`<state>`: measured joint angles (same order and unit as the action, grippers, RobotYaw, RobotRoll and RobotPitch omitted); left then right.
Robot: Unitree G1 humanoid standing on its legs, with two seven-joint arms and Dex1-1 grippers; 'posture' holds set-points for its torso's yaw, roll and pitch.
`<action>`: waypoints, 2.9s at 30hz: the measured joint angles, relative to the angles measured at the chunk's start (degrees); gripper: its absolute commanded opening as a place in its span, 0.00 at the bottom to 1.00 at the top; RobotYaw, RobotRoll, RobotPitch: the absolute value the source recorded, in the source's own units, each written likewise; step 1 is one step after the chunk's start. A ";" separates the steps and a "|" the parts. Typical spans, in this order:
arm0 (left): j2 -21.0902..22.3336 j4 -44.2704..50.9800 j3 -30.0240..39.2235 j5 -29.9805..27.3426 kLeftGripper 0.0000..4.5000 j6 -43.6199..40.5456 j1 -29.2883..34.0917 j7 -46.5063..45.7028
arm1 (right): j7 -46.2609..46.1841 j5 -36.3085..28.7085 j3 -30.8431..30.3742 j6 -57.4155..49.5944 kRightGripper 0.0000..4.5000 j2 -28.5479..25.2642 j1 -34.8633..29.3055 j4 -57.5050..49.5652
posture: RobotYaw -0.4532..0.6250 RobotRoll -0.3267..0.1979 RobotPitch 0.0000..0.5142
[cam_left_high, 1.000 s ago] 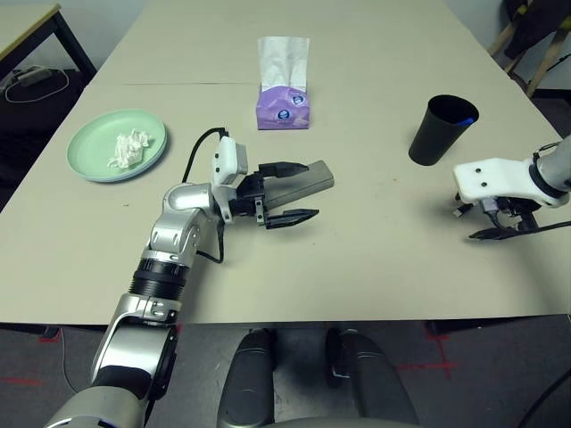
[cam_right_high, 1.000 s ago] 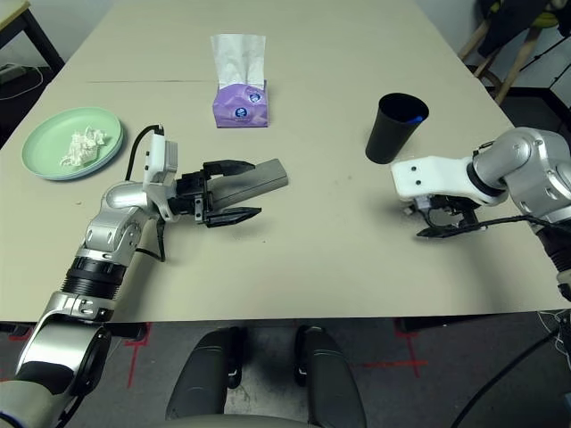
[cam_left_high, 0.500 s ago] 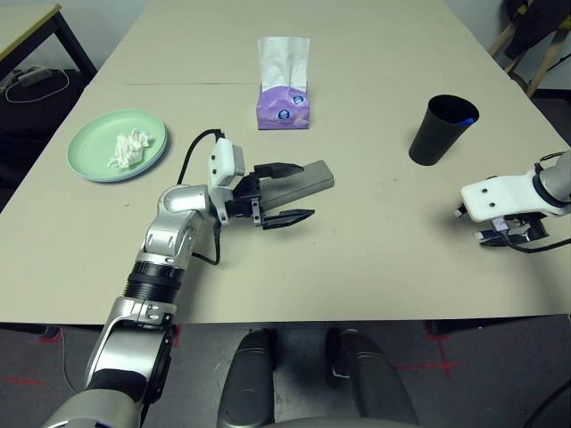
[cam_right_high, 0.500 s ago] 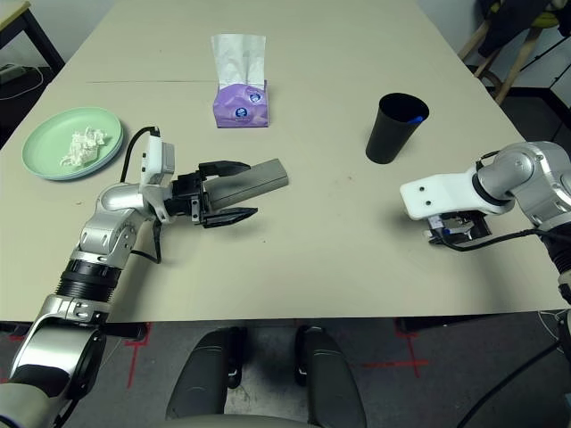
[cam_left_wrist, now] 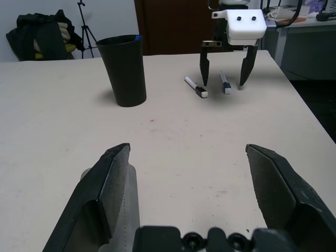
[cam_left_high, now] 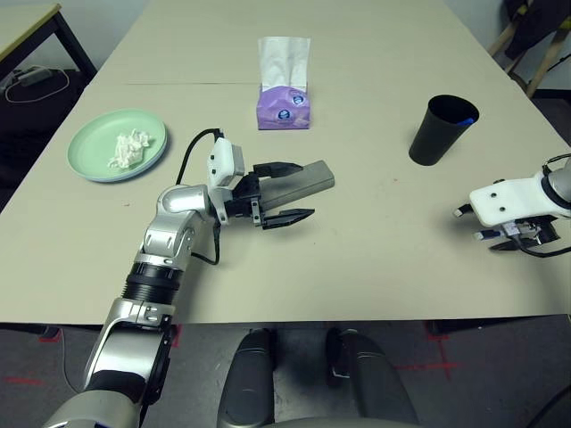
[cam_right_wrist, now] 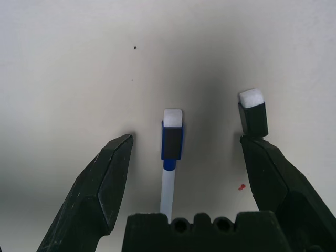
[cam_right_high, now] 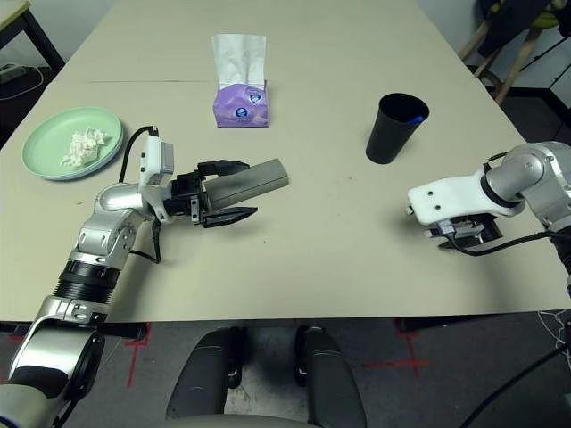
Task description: Organize and tidy the items on the table.
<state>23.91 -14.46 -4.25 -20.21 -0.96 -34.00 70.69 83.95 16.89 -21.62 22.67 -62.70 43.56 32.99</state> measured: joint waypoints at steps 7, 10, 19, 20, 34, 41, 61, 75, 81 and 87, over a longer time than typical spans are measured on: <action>-0.02 -0.04 0.00 0.01 0.99 0.01 0.00 -0.27 | -0.01 -0.26 1.00 -0.69 1.00 -0.90 -3.06 -0.83 | 0.47 0.62 0.39; -0.01 -0.04 0.00 0.01 0.99 0.01 0.00 -0.27 | -0.75 -0.16 1.00 -0.99 1.00 -0.44 -3.46 -0.82 | 0.47 0.62 0.39; 1.02 -0.03 0.00 -0.02 1.00 -0.02 0.12 -0.27 | -1.04 0.51 1.03 -1.27 0.86 0.29 -3.48 -0.81 | 0.49 0.62 0.40; 1.05 -0.03 0.00 -0.02 1.00 -0.02 0.20 -0.27 | -0.90 0.54 1.03 -1.31 0.78 0.37 -3.48 -0.80 | 0.49 0.62 0.40; 0.87 -0.03 0.00 0.00 1.00 0.00 0.26 -0.52 | 1.06 0.72 1.08 -2.69 0.09 1.69 0.24 1.13 | 0.49 0.62 0.38; 0.79 -0.03 0.01 -0.04 1.00 0.08 0.26 -0.56 | 7.78 -9.78 3.83 -19.14 0.09 3.77 0.70 -8.54 | 0.49 0.62 0.37; 1.03 0.41 1.30 -0.01 1.00 -0.93 2.77 -5.10 | -27.22 -33.51 29.25 -48.43 0.09 32.25 2.82 -26.33 | 0.47 0.62 0.33; 0.73 1.10 1.76 0.40 1.00 -1.28 1.81 -10.87 | -54.33 -34.93 39.57 -34.11 0.09 40.38 2.38 -22.05 | 0.47 0.62 0.34; 0.61 1.10 1.77 0.27 1.00 -1.29 1.59 -10.89 | -60.85 -34.65 40.58 -31.32 0.09 40.04 3.15 -18.97 | 0.47 0.62 0.34; 0.62 1.10 1.77 0.26 1.00 -1.45 1.34 -10.49 | -64.73 -34.43 40.55 -31.17 0.09 39.00 3.15 -18.02 | 0.47 0.62 0.35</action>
<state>24.53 -13.36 -2.49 -19.95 -2.41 -32.65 60.19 19.22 -17.54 18.93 -8.50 -23.70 46.71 14.97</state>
